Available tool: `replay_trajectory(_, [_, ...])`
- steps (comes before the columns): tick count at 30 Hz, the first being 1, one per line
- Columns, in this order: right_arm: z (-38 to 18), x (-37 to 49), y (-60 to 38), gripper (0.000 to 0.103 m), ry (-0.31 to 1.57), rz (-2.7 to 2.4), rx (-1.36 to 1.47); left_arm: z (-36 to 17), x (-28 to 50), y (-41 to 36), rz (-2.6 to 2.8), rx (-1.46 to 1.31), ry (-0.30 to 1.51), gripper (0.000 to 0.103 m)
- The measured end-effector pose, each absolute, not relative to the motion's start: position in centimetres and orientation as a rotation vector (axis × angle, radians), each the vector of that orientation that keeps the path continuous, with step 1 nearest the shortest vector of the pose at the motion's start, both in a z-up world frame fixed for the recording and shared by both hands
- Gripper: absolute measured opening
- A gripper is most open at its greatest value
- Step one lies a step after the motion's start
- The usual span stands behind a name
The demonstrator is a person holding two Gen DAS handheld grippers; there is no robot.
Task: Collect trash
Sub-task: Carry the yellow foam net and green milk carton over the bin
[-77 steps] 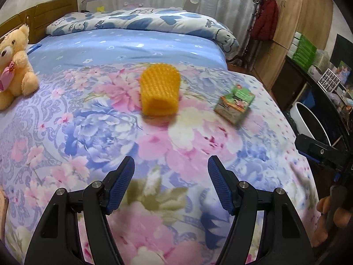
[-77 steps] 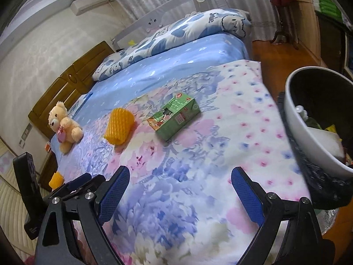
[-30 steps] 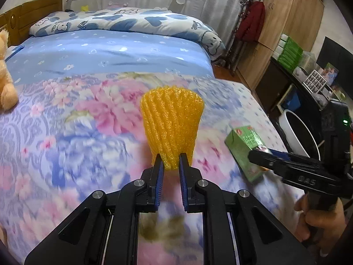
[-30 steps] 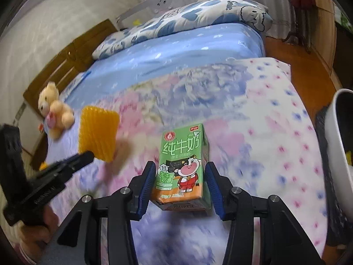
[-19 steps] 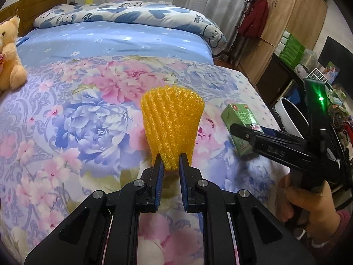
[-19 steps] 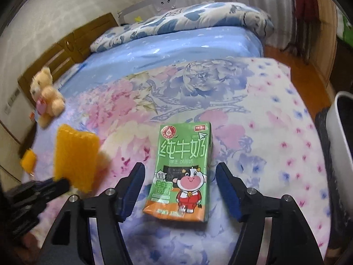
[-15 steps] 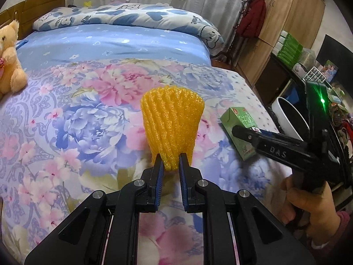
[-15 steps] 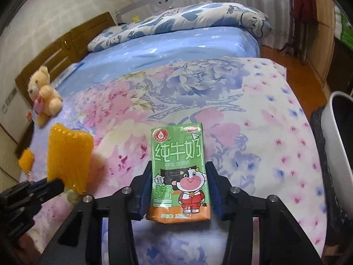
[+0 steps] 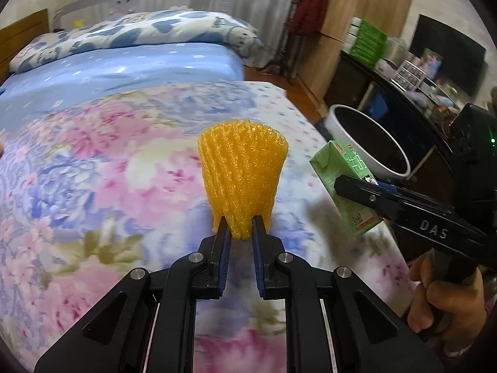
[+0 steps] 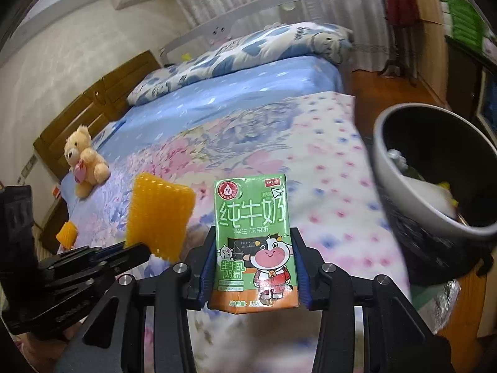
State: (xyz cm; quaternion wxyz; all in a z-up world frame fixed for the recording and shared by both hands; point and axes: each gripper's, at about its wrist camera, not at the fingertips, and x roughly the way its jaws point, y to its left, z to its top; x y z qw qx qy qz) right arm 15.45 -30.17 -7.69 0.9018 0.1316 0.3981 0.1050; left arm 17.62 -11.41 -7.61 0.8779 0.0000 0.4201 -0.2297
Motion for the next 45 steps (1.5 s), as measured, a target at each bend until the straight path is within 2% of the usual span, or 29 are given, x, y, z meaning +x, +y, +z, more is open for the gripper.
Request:
replay_trajectory(20, [-6.1,9.0,-39.1,0.043,0.75,0.094,0.372,-5.9,15.5,-19.9,-0.633,0.101,0.858,0.012])
replay_trajectory(45, [-4.5,9.9,-43.3,0.043,0.707,0.044,0.394,-5.1,16.5,-25.8,-0.678,0.167,0.848,0.012])
